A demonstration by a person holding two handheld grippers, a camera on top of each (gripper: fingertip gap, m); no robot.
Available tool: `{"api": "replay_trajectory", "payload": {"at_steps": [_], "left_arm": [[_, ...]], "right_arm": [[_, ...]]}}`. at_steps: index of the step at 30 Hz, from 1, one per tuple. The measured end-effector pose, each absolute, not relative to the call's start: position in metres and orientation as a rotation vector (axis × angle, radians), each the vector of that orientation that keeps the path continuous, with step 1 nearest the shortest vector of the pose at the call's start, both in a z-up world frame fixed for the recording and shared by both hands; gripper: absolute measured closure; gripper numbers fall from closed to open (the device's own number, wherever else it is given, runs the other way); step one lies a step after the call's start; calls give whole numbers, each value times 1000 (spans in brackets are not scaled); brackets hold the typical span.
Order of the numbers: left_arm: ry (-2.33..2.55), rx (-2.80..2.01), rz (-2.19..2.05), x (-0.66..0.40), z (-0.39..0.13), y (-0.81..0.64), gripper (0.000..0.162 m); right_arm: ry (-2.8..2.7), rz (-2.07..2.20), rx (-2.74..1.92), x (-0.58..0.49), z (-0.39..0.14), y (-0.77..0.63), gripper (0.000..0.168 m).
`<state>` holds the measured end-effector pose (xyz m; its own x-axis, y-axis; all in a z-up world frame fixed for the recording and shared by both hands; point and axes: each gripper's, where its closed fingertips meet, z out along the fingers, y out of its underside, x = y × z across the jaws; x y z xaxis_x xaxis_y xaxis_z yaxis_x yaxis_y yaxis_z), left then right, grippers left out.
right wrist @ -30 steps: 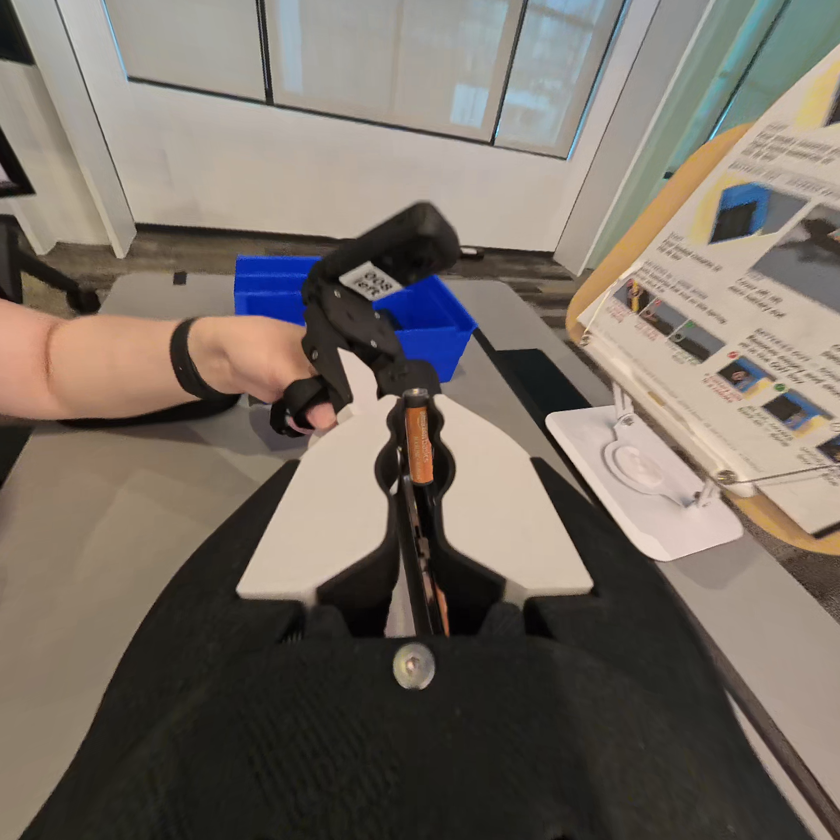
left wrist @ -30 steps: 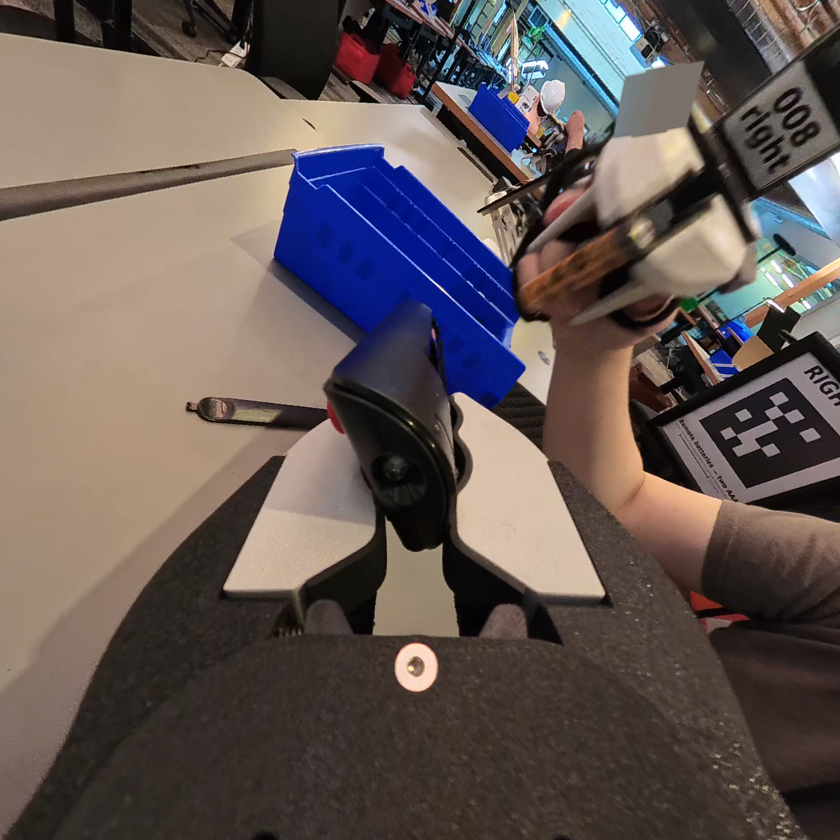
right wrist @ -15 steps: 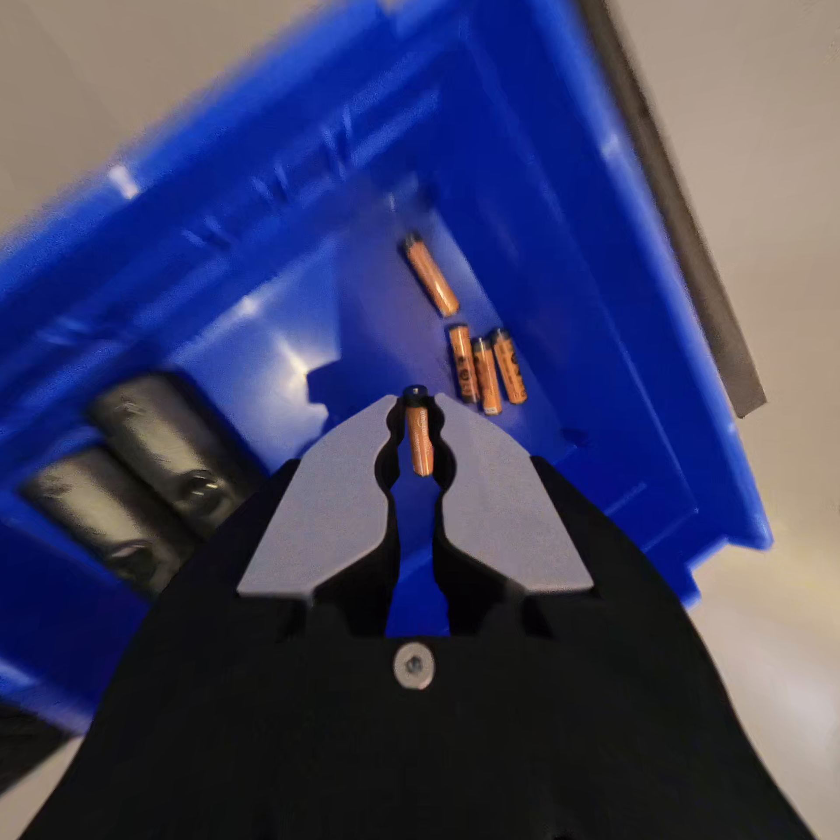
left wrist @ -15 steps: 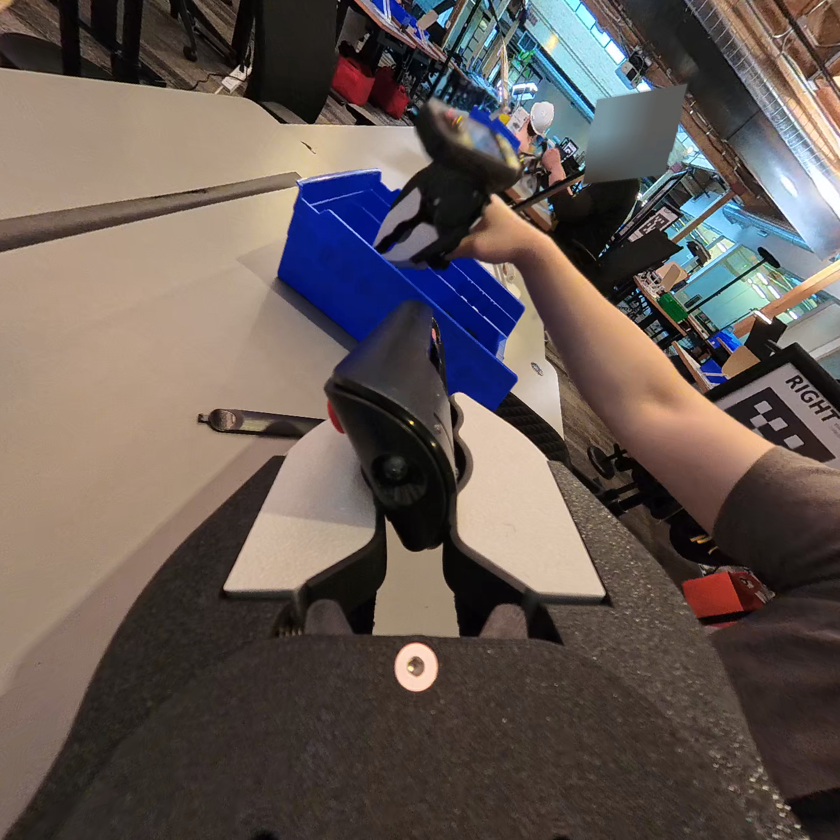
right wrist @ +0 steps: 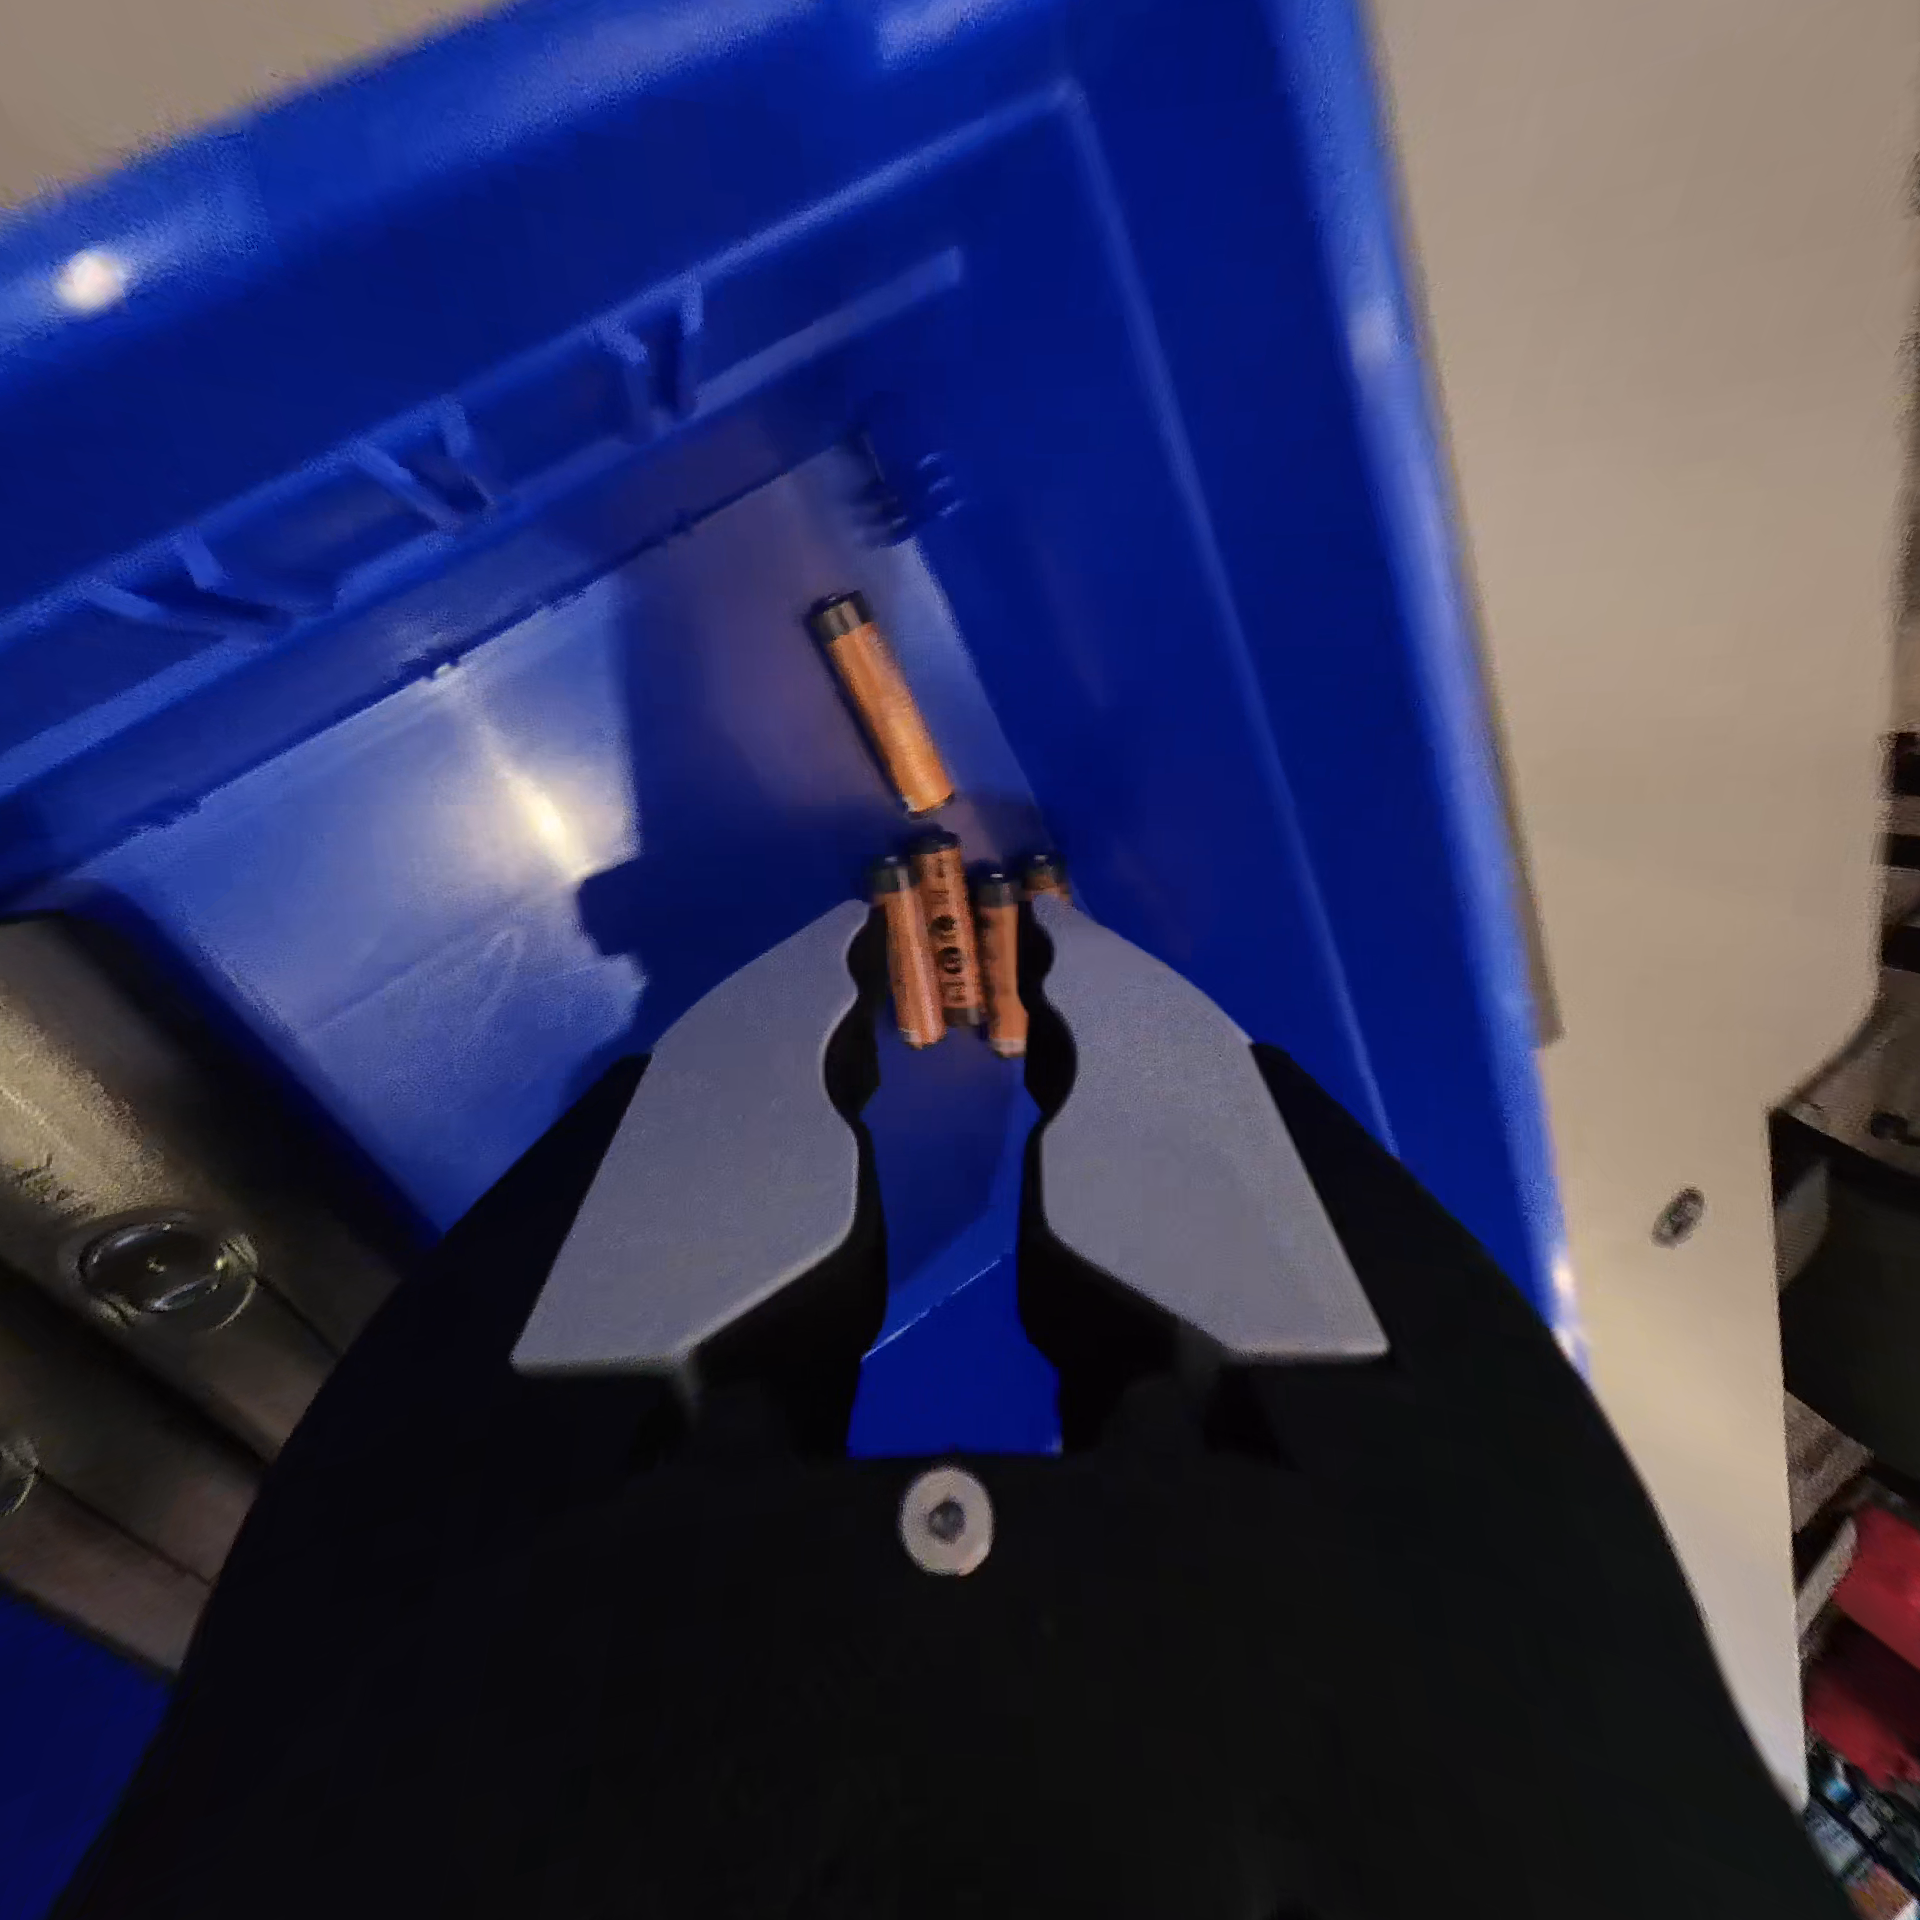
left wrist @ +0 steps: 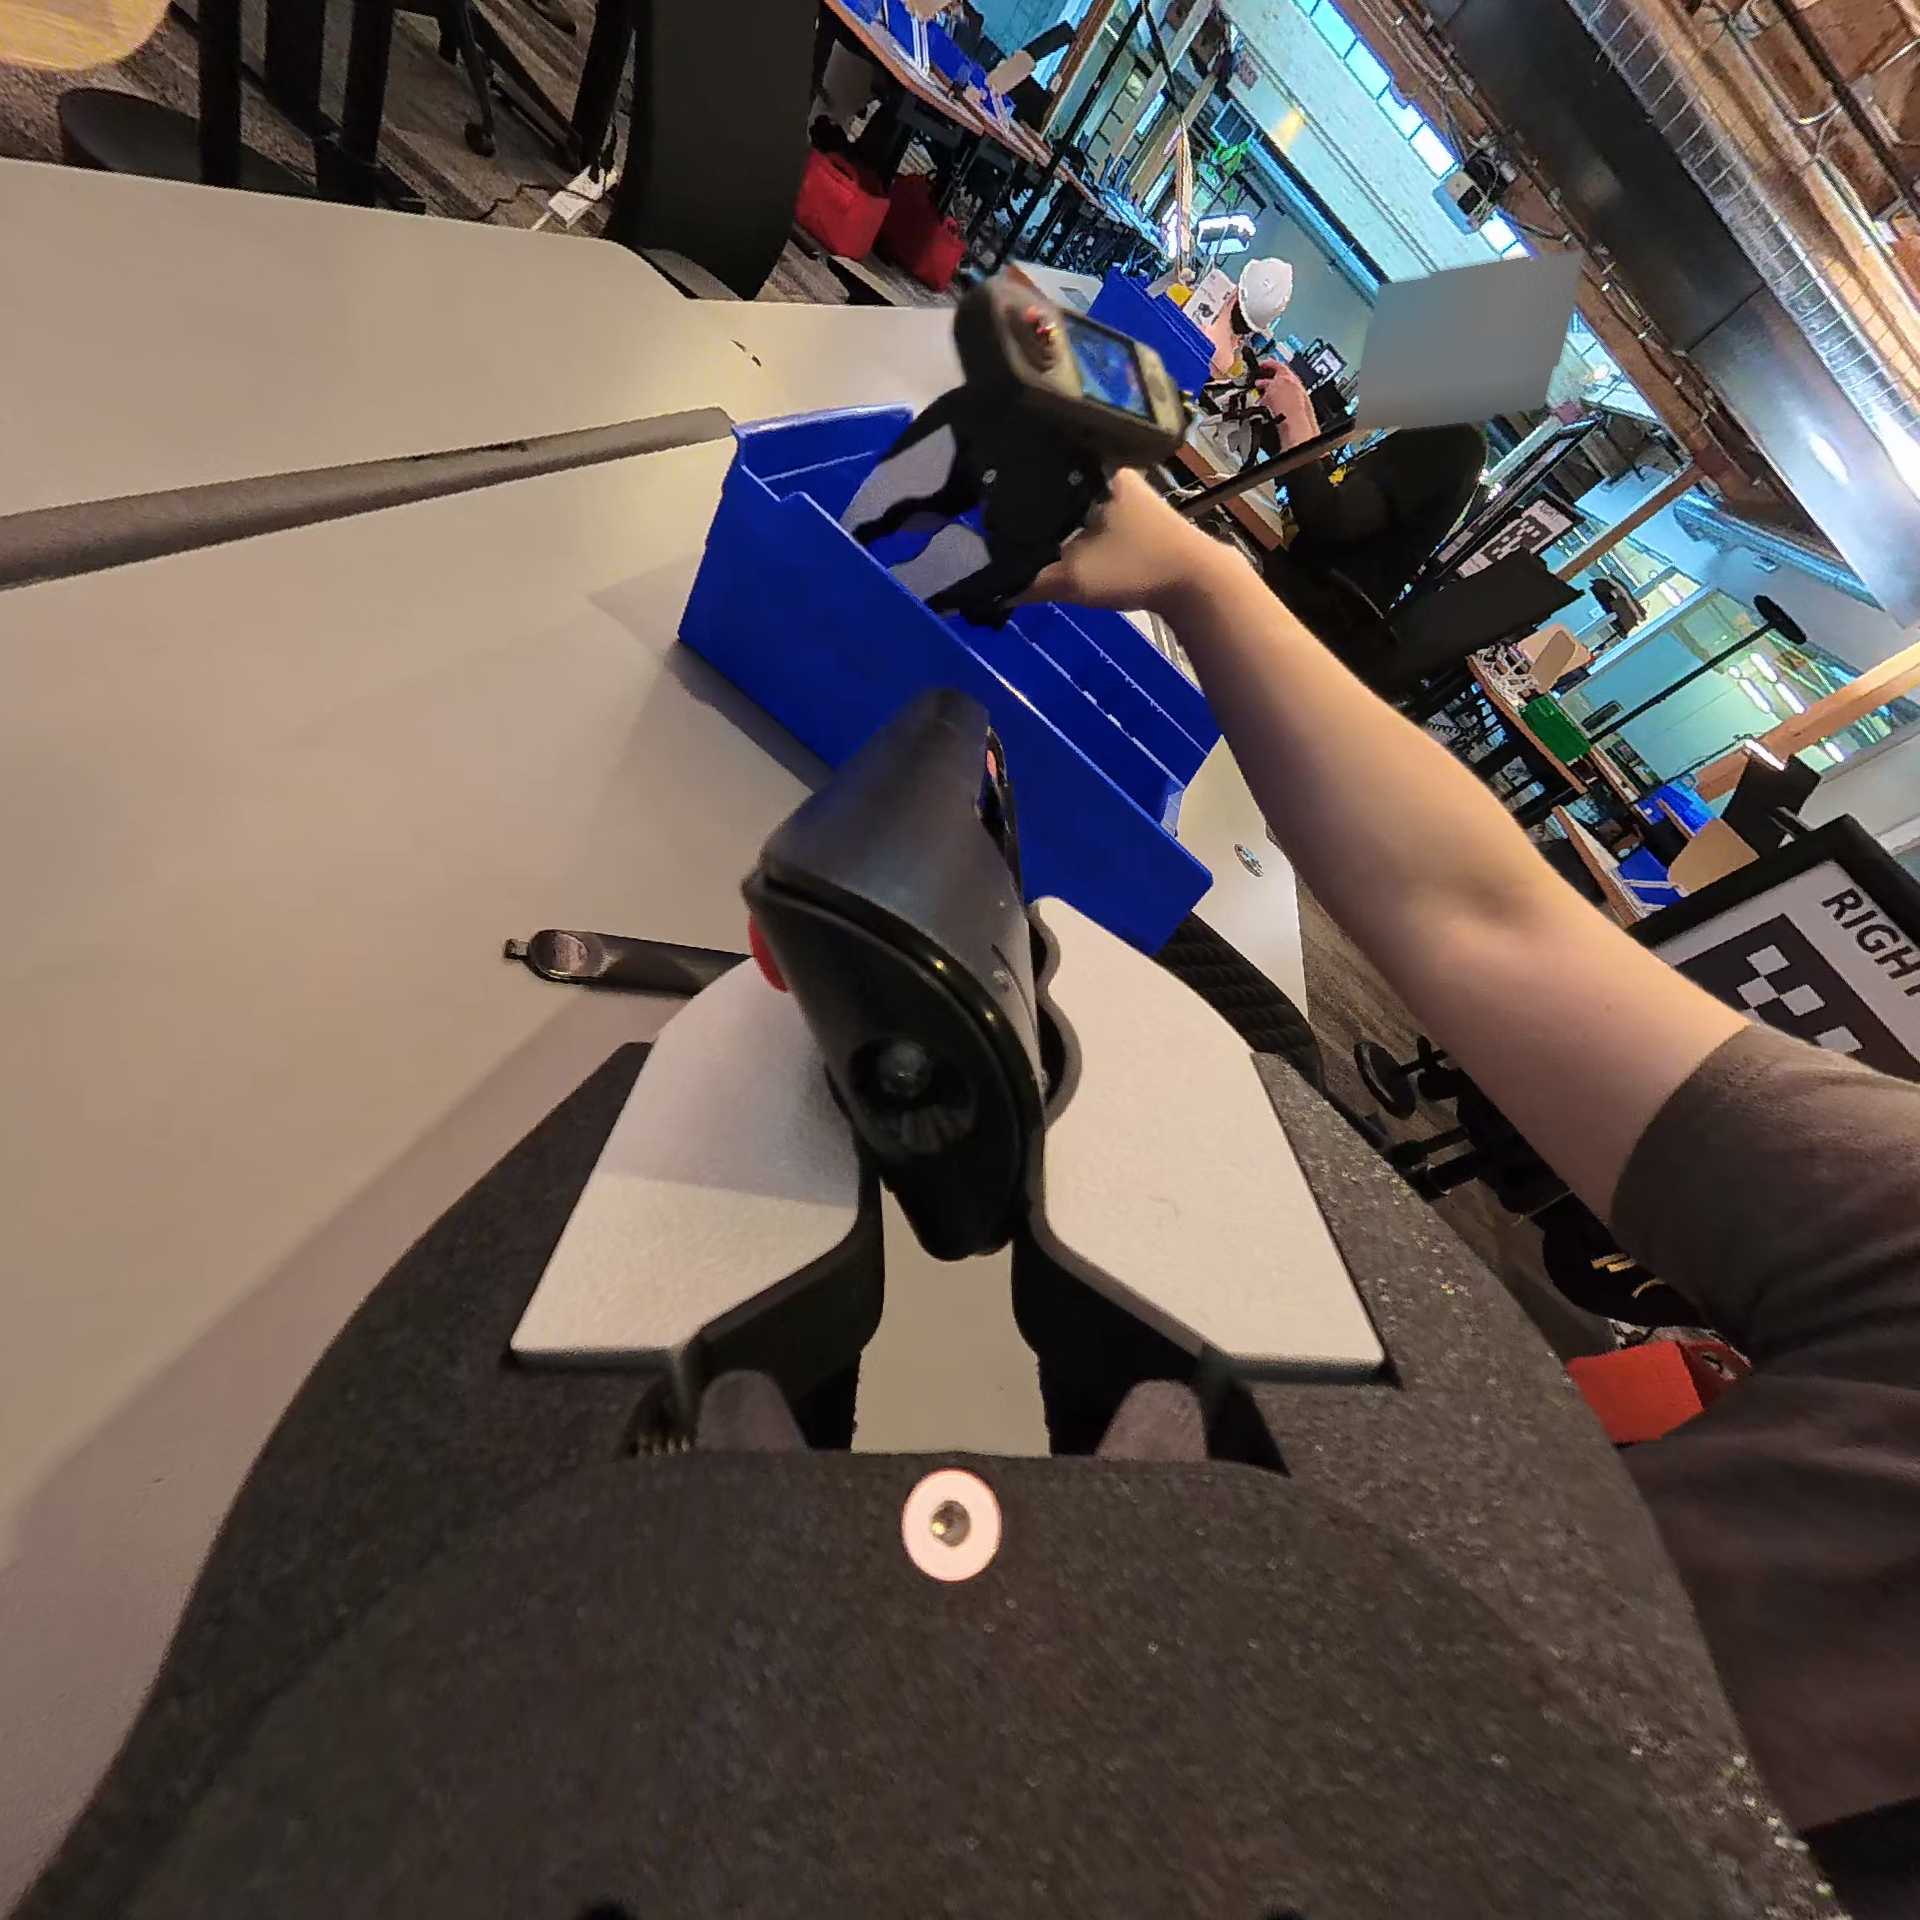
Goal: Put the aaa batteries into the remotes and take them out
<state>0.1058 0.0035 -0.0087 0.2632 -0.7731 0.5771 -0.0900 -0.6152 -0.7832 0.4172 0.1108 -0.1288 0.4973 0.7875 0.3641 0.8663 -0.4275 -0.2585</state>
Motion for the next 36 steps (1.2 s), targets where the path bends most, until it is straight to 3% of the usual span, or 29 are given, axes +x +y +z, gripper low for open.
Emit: {"api": "replay_trajectory", "payload": {"at_steps": [4, 9, 13, 16, 24, 26, 36], "left_arm": [[793, -1904, -1281, 99, -6, 9, 137], [786, -1898, -1040, 82, -2, 25, 138], [769, -1868, -950, 75, 6, 28, 137], [769, -1845, -870, 73, 11, 29, 138], [809, -1855, -716, 70, 7, 32, 138], [823, -1865, -709, 72, 5, 31, 138], [849, -1909, -651, 74, -7, 32, 138]], "right_arm": [[-750, -390, -2239, 423, -40, 114, 142], [-408, 612, -1665, 258, 79, 32, 146], [-448, 777, -1877, 181, 20, 39, 127], [-403, 1078, -1964, 146, -9, 44, 126], [-318, 994, -1880, 155, -12, 73, 122], [-313, 987, -1904, 153, -21, 75, 114], [-285, 1007, -1979, 137, -46, 75, 113]]}}
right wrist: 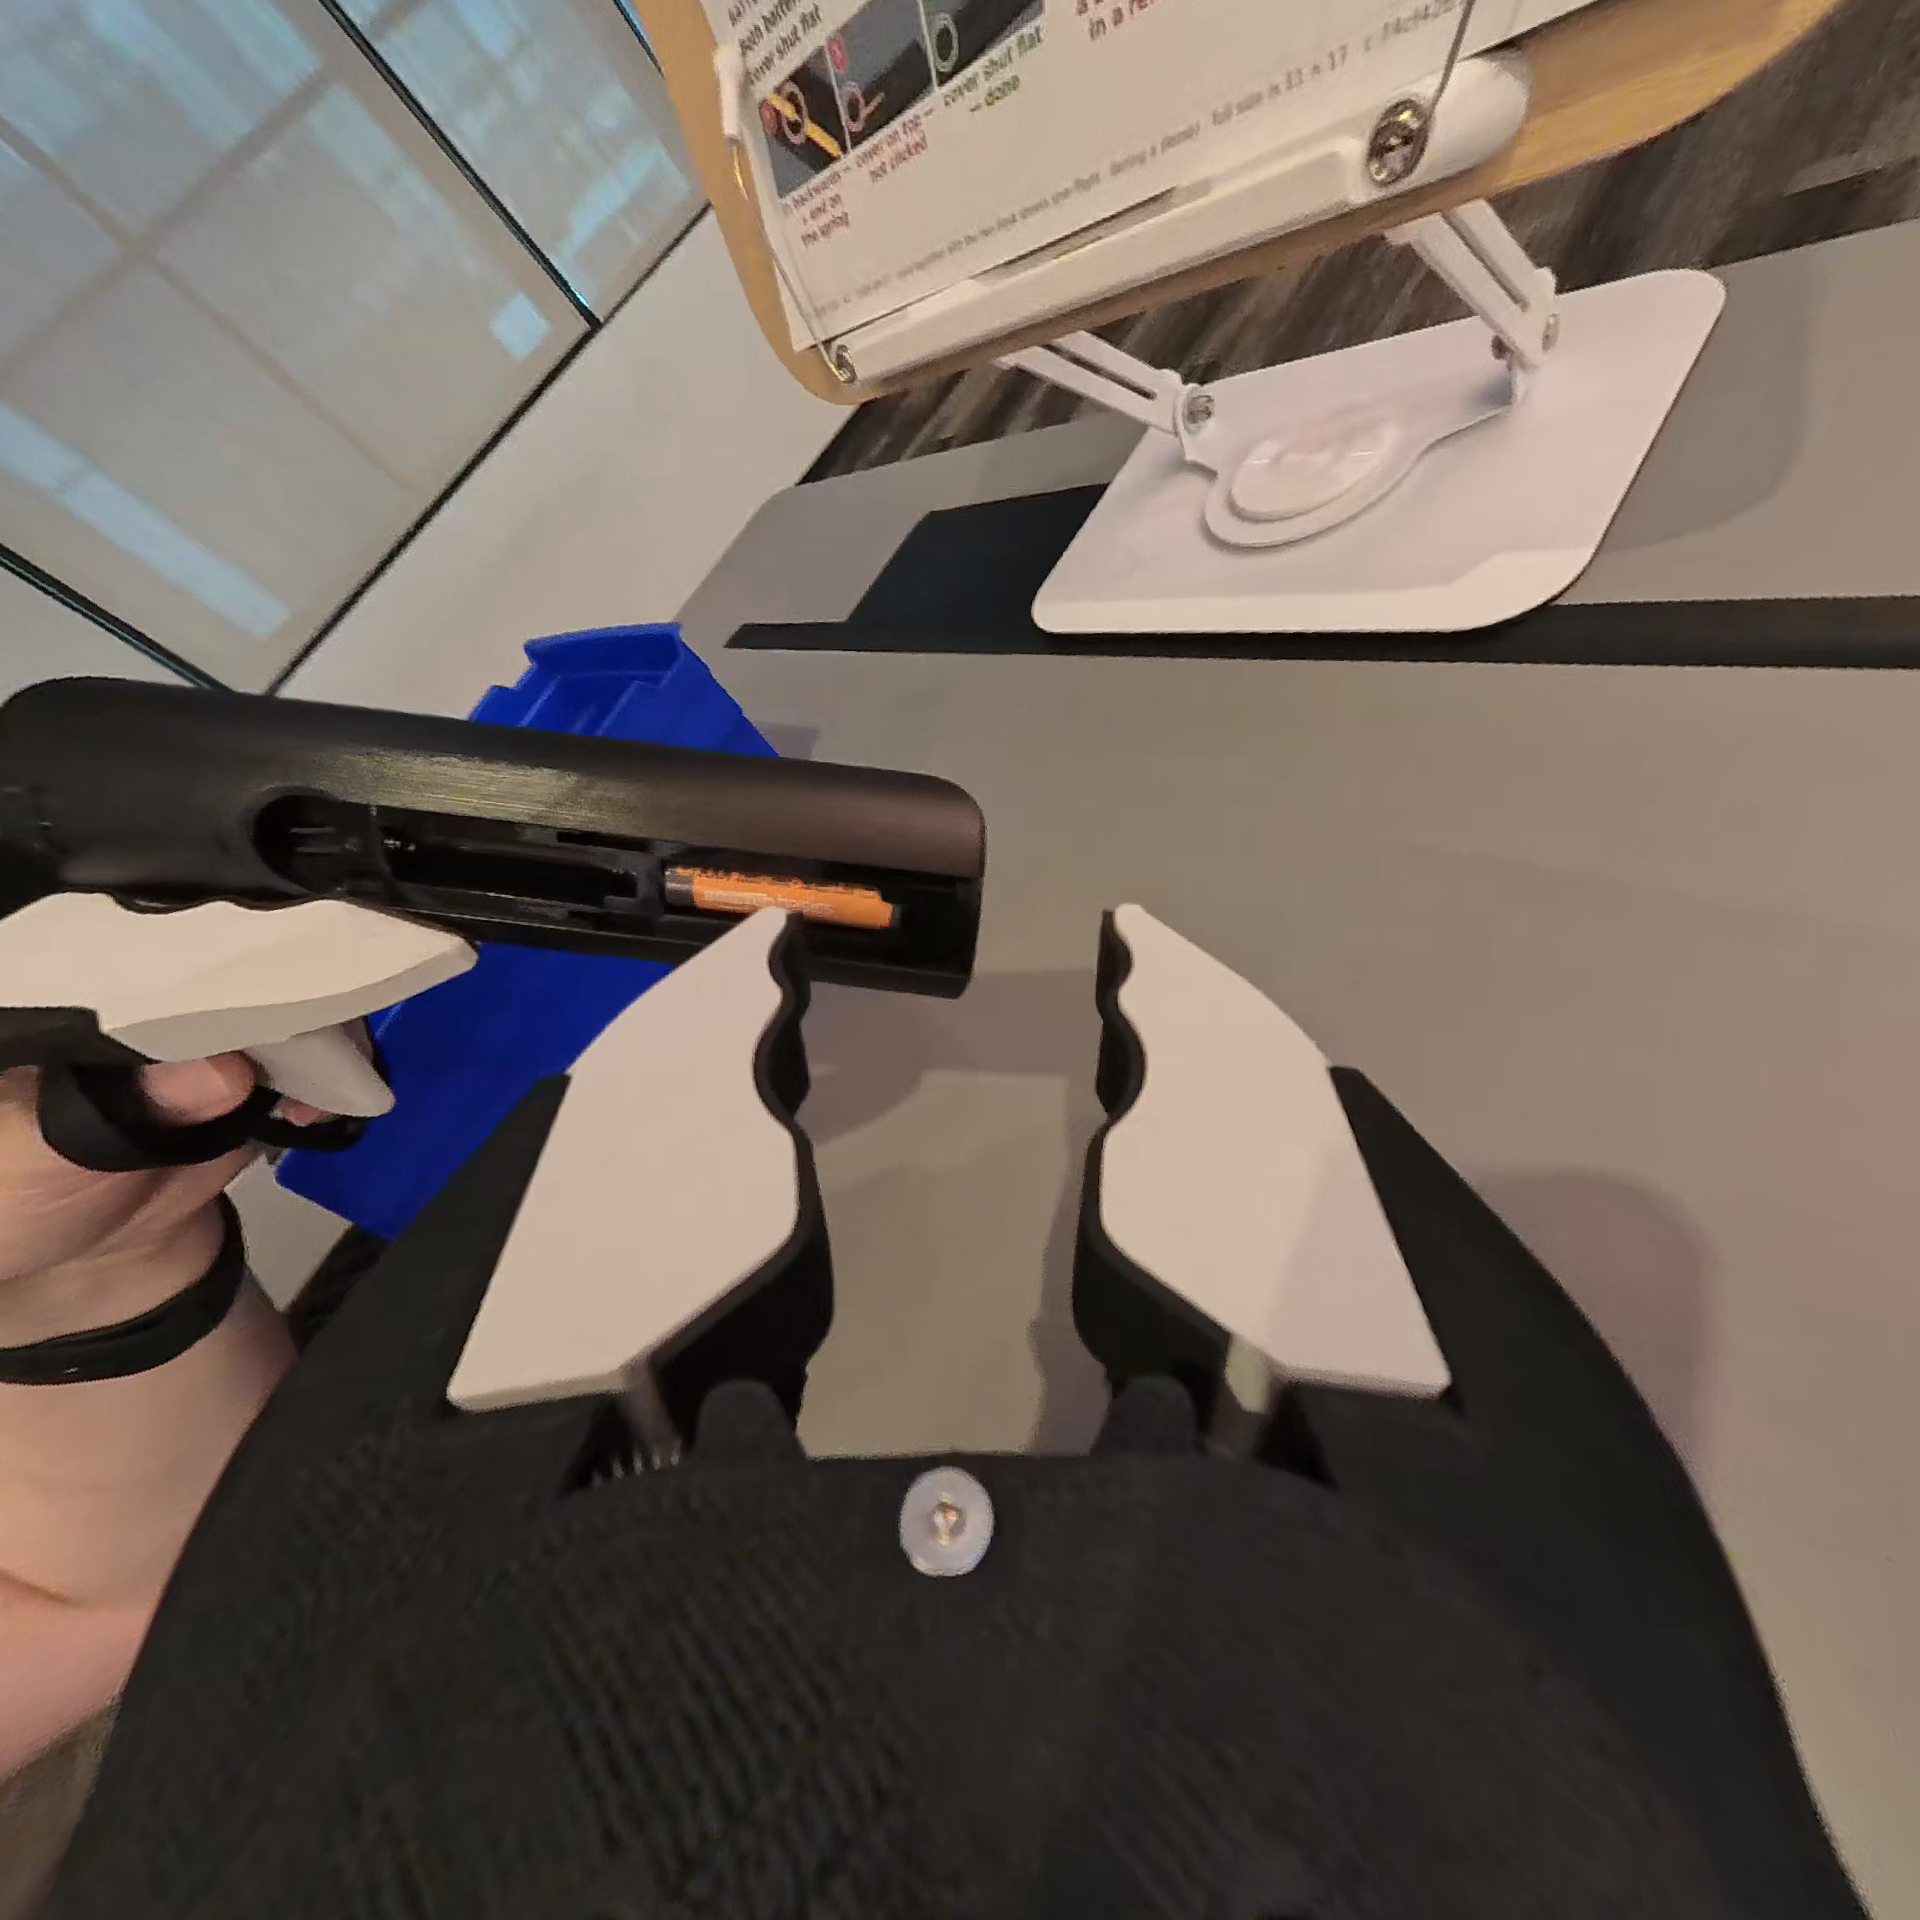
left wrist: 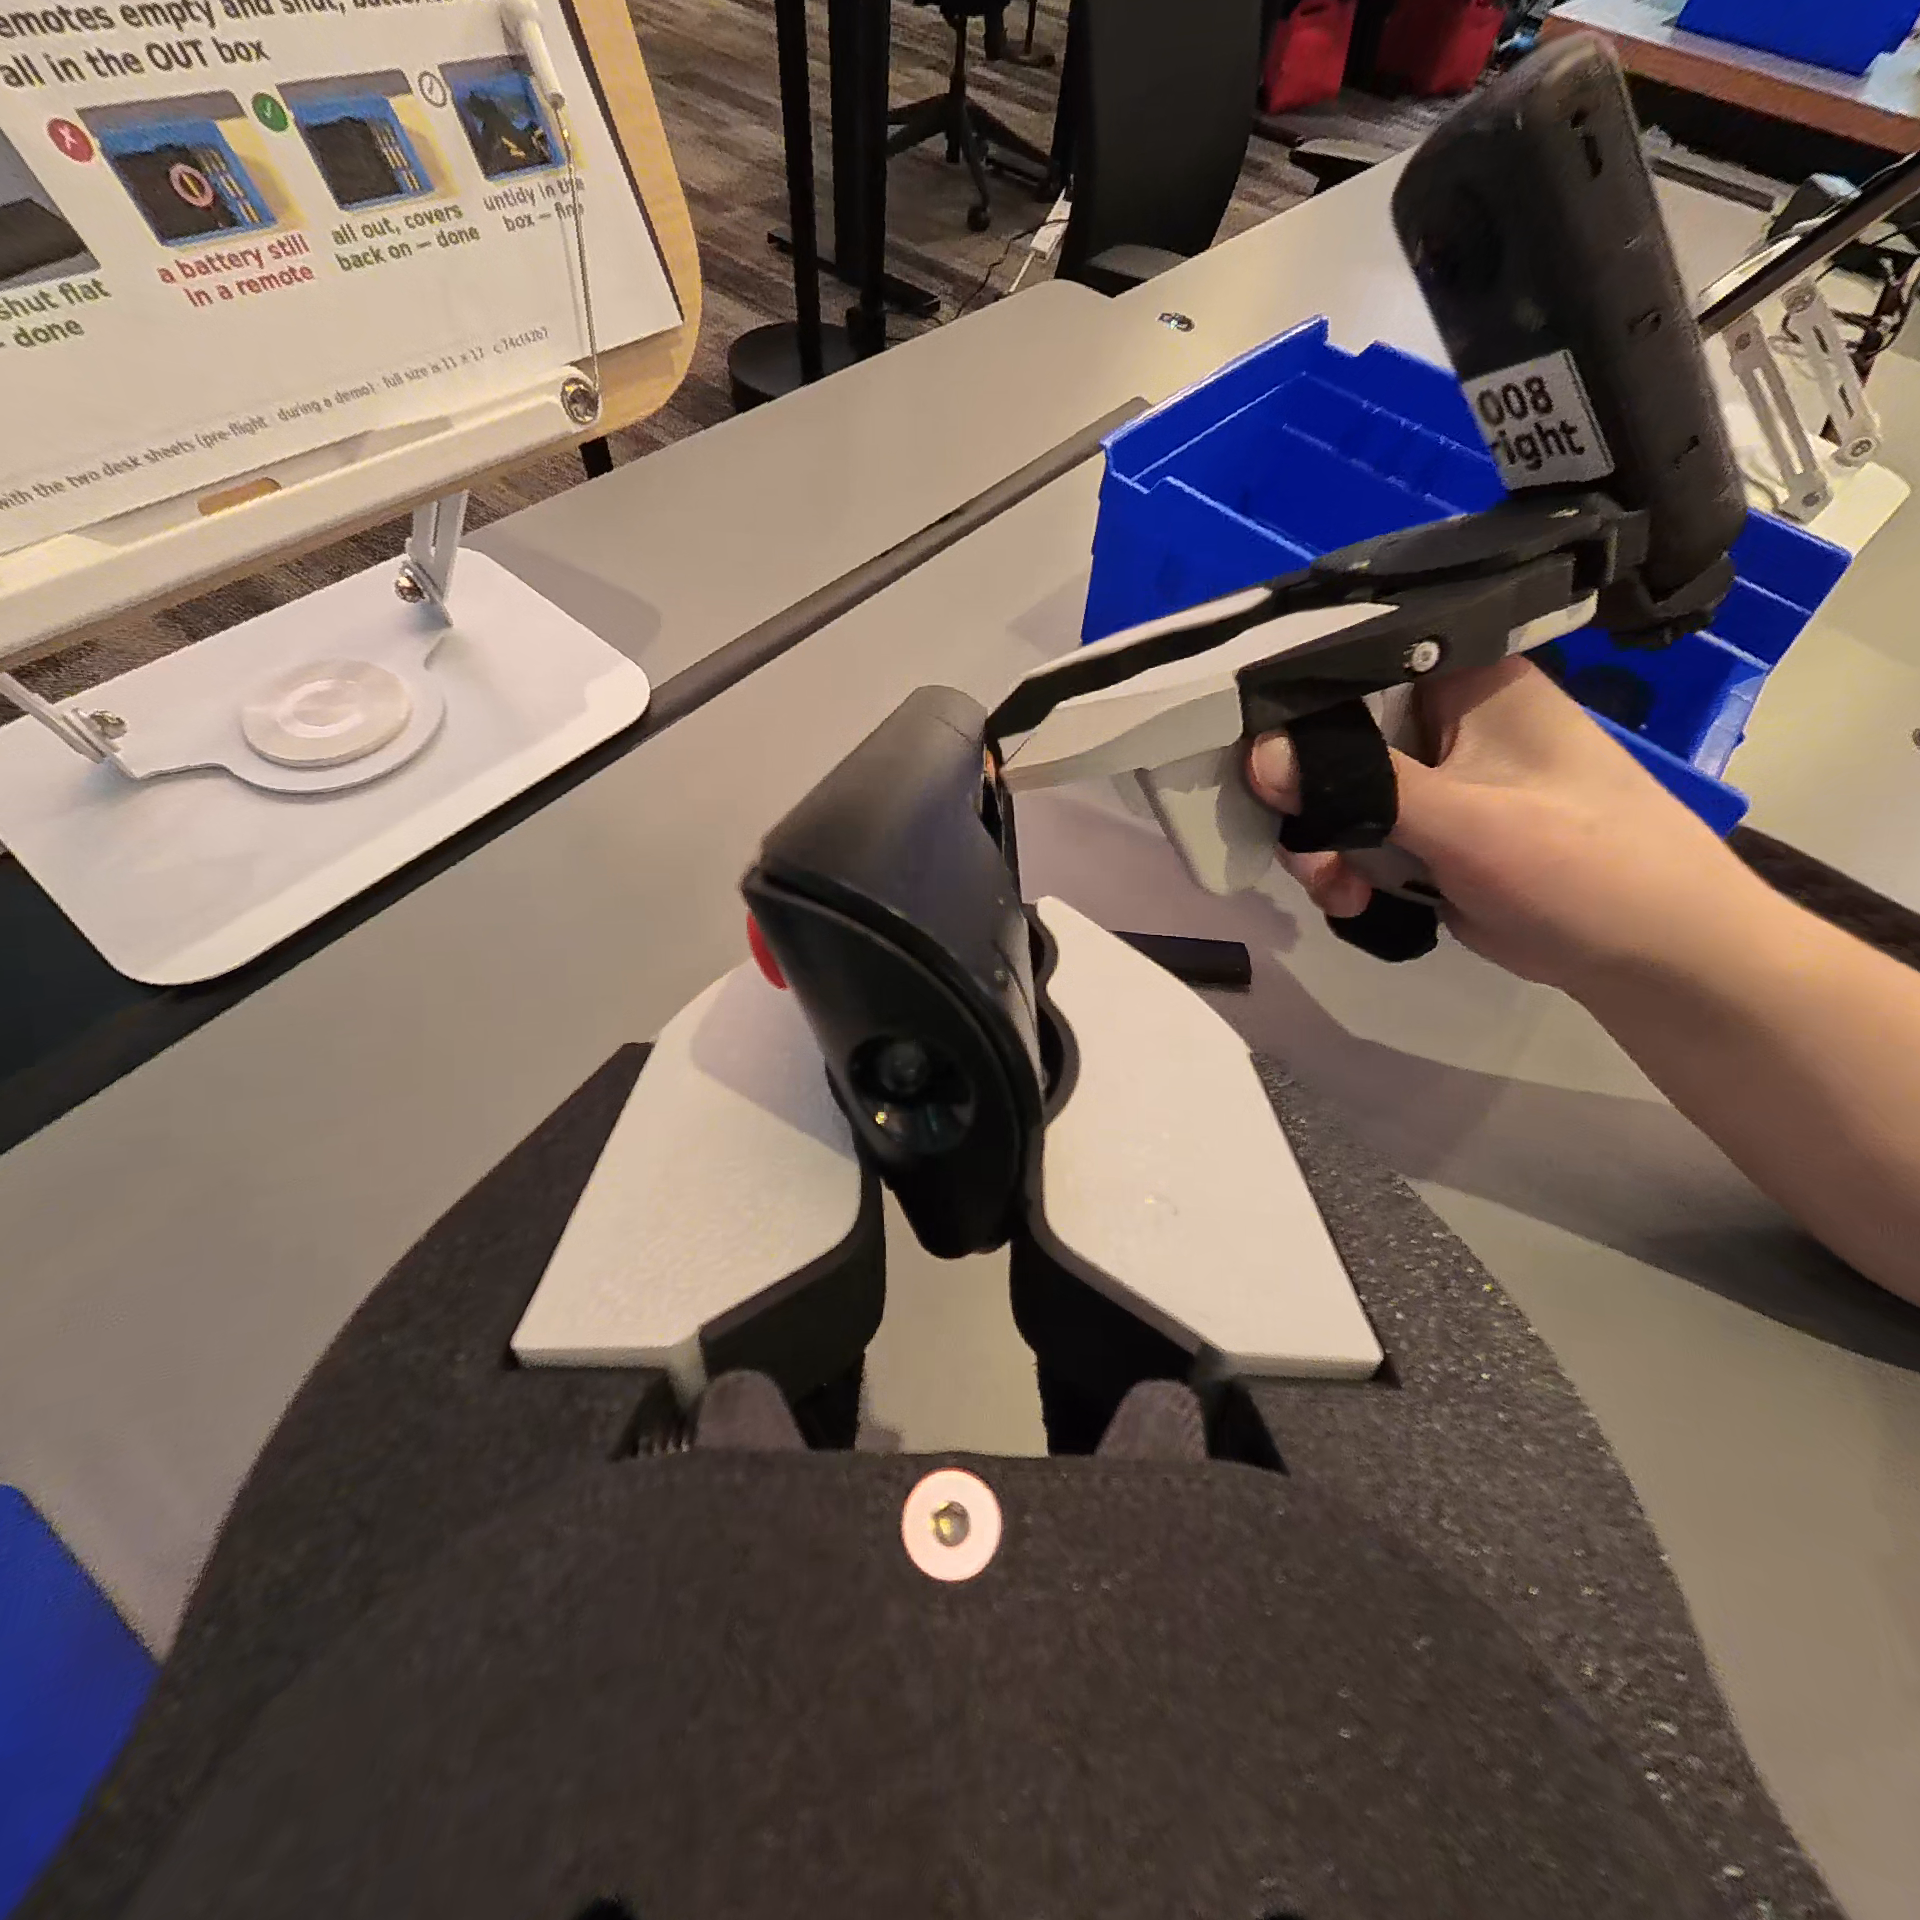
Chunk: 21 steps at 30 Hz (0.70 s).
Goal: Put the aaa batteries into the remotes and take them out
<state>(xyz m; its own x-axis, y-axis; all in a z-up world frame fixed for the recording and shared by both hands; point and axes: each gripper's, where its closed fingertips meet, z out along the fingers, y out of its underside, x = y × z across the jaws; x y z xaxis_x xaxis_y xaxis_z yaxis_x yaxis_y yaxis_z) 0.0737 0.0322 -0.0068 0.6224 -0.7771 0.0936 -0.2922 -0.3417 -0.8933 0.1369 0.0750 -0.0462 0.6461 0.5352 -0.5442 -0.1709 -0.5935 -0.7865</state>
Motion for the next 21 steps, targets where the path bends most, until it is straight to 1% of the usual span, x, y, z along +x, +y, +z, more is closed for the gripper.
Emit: {"api": "replay_trajectory", "payload": {"at_steps": [3, 4, 6, 11, 21], "left_arm": [[857, -1917, -636, 74, -10, 33, 138], [859, -1920, -629, 74, -10, 33, 138], [860, -1920, -617, 73, -10, 33, 138], [844, -1903, -647, 72, -3, 32, 138], [867, -1896, -569, 74, -4, 30, 138]], "right_arm": [[-270, 1125, -1945, 127, -43, 71, 115], [-274, 1131, -1941, 125, -43, 71, 121], [-287, 1095, -1934, 126, -44, 71, 125], [-283, 1098, -1892, 129, -35, 71, 132], [-238, 1148, -1876, 128, -38, 72, 131]]}}
